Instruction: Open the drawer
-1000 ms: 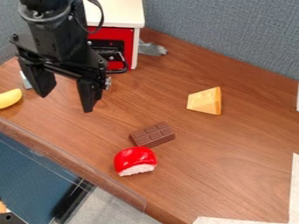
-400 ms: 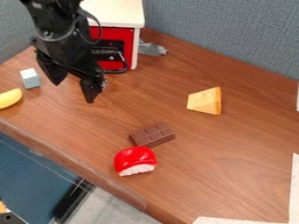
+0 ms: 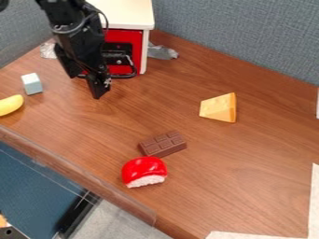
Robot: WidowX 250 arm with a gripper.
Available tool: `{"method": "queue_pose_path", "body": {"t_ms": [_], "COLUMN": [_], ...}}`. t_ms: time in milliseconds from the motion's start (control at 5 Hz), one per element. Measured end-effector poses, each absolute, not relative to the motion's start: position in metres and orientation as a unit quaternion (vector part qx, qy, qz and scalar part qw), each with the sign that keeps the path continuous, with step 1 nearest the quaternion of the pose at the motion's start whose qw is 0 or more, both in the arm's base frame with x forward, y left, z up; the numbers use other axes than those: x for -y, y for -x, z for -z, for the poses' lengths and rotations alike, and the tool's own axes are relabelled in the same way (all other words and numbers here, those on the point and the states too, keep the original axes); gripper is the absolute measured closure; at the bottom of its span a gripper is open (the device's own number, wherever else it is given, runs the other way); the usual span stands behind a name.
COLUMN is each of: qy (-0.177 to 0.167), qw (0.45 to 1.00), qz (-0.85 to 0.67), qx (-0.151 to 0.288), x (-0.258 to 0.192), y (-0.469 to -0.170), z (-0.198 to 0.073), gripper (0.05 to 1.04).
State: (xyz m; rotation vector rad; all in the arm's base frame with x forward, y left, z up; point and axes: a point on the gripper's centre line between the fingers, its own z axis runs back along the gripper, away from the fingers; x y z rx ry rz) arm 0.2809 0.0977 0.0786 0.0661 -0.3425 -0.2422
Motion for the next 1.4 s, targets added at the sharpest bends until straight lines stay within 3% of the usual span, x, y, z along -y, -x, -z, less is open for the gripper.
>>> {"method": "queue_pose_path", "body": {"t_ms": [600,1400], "qy": [-0.009,-0.039], "qw": [0.948,0.946], "qz": [0.254,0.234], "qx": [0.192,0.222], "x": [-0.109,-0.121], "y": [-0.316,-0.336], "z": [-0.065,-0.032], "gripper": [0.083,0.116]}}
